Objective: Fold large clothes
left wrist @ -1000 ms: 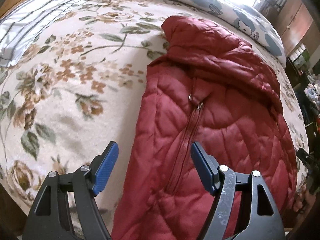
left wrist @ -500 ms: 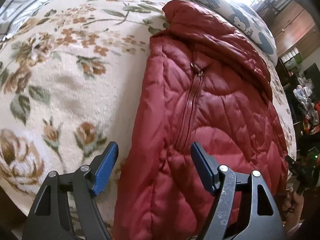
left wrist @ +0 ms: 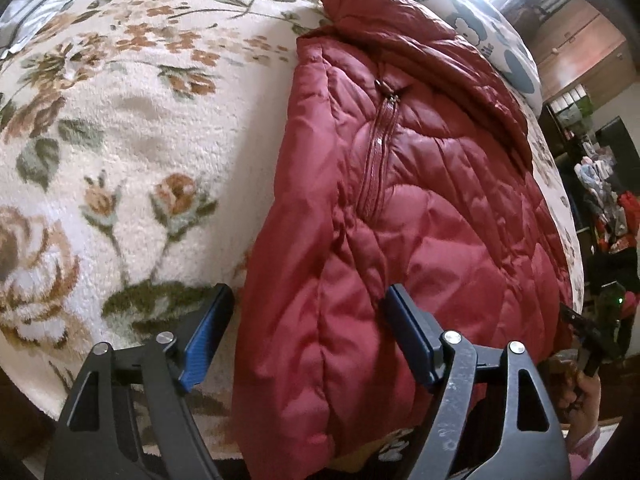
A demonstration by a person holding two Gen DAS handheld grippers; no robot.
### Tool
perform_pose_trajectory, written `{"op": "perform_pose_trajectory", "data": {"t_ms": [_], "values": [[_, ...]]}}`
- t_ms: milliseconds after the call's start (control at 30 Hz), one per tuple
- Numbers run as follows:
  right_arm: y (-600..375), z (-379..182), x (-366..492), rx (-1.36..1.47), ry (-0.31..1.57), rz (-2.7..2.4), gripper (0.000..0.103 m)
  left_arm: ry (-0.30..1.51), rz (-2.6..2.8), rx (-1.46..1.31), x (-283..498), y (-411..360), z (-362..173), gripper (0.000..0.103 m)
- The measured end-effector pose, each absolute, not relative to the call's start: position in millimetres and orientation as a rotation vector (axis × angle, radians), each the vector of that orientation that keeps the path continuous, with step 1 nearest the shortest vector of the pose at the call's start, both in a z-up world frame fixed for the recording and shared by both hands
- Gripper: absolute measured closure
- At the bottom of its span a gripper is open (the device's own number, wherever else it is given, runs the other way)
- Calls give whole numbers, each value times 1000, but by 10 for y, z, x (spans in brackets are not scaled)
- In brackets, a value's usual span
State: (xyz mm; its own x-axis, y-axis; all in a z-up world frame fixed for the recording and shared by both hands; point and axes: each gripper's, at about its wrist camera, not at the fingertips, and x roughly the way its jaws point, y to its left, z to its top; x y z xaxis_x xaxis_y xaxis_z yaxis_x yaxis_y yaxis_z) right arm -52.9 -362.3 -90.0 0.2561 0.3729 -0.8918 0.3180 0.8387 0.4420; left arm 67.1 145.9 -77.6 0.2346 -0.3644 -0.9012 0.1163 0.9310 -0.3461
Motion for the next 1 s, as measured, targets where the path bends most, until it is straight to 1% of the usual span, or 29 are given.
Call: {"op": "perform_pose_trajectory", "data": {"t_ms": [33, 67, 133, 200, 233, 567, 600, 667, 700, 800, 833, 900, 933, 1000], "values": [[-3615, -895, -547, 616, 1338, 53, 41, 1296, -339, -218, 653, 1457, -778, 25], [-3612, -884, -562, 612, 1339, 58, 45, 1296, -345, -214, 634, 1458, -779, 25], [-3616, -881, -576, 605, 1335, 66, 48, 1298, -359, -216, 601, 1462, -784, 25], [-3640, -898, -578, 625, 1332, 72, 47, 1297, -371, -226, 573, 1475, -790, 24], [-3647, -913, -574, 640, 1330, 76, 45, 1296, -372, -229, 569, 1478, -791, 24], [-3656, -969, -597, 679, 1325, 91, 45, 1297, -430, -176, 500, 1246, -810, 24], [-3659, -972, -601, 681, 1323, 94, 45, 1297, -435, -175, 498, 1240, -807, 26], [-3652, -976, -605, 674, 1321, 98, 47, 1295, -447, -179, 490, 1238, -798, 33], [-3645, -975, -606, 667, 1321, 102, 47, 1294, -457, -184, 486, 1233, -794, 41], [-3632, -967, -614, 653, 1314, 114, 52, 1288, -472, -184, 467, 1210, -779, 53], [-3636, -964, -623, 653, 1311, 120, 55, 1287, -473, -184, 463, 1209, -775, 54], [-3652, -974, -634, 669, 1305, 125, 55, 1291, -471, -193, 470, 1209, -789, 54], [-3667, -991, -644, 689, 1301, 127, 52, 1294, -470, -198, 471, 1209, -796, 53], [-3709, -1044, -671, 746, 1302, 122, 50, 1297, -473, -198, 473, 1207, -796, 53]]}}
